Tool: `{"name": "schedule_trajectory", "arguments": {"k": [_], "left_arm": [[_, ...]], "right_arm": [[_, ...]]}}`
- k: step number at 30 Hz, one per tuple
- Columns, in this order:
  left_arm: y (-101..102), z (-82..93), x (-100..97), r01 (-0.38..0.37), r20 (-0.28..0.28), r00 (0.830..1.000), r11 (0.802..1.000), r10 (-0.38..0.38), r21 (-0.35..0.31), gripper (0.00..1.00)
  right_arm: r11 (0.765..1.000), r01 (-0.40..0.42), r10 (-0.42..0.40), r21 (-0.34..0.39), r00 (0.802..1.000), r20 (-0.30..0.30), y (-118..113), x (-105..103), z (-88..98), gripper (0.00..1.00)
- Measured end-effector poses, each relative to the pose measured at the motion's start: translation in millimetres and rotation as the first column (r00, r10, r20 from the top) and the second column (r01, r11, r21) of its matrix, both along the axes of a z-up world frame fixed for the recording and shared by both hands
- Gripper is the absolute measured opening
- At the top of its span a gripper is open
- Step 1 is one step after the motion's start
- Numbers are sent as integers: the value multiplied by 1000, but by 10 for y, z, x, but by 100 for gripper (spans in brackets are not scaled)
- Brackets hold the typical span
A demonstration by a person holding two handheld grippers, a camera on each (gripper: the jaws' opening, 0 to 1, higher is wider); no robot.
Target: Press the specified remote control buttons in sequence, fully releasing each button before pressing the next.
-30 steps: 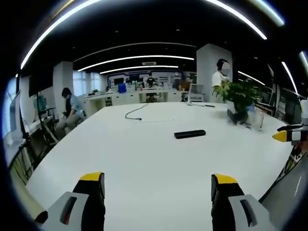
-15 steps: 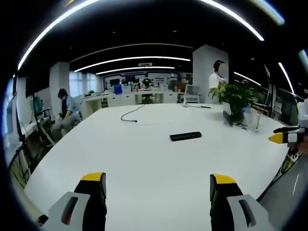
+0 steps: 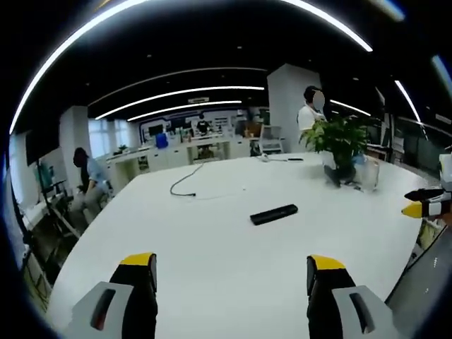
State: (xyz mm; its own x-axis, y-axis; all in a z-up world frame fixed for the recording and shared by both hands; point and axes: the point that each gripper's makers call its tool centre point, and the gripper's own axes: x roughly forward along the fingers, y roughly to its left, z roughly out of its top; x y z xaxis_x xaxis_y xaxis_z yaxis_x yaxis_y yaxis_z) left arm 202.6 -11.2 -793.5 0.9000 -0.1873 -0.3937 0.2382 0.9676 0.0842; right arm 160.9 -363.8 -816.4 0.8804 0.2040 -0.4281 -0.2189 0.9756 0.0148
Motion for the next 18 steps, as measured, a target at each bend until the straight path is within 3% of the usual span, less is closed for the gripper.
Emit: {"name": "schedule_trajectory", "arguments": {"k": [6,18], "left_arm": [[-65,90,239,66,-9,998,997,-66,40,84],[-340,155,676,203,-55,979,974,-198,101,82]], "right_arm": [[1000,6,-6,12,1000,9,-13,3,15,69],[1000,-3,3,13,1000,-6,0,-2,-11,66]]}}
